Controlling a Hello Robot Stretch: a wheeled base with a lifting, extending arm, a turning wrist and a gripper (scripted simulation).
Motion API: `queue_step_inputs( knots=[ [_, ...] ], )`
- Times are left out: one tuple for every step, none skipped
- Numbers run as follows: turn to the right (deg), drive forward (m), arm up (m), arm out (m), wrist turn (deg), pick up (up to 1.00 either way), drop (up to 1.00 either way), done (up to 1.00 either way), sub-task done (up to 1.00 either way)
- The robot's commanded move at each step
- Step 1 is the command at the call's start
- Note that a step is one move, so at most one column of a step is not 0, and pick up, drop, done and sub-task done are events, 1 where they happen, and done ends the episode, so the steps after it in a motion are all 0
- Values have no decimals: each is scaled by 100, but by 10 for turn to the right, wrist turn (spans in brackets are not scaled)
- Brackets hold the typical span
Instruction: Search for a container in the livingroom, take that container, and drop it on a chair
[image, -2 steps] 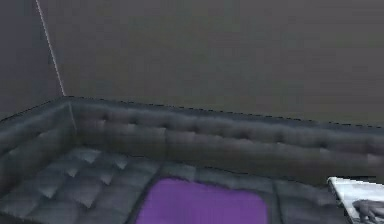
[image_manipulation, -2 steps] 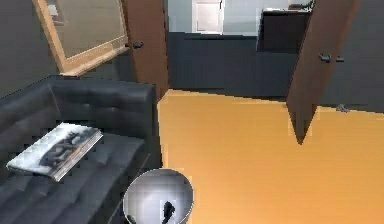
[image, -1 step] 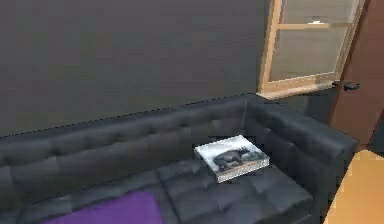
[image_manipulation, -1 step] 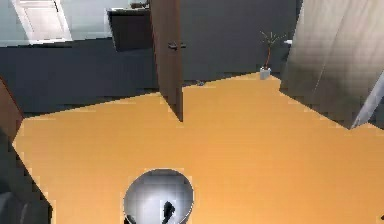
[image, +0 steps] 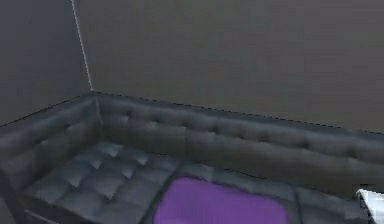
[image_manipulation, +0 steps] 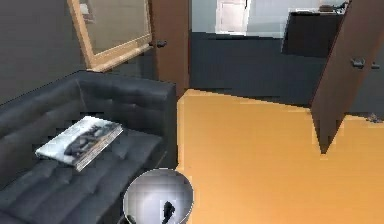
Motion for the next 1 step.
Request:
queue_step_inputs(
  knots=[
    [-450, 0, 0, 0, 0, 0, 0, 0, 0]
  ],
)
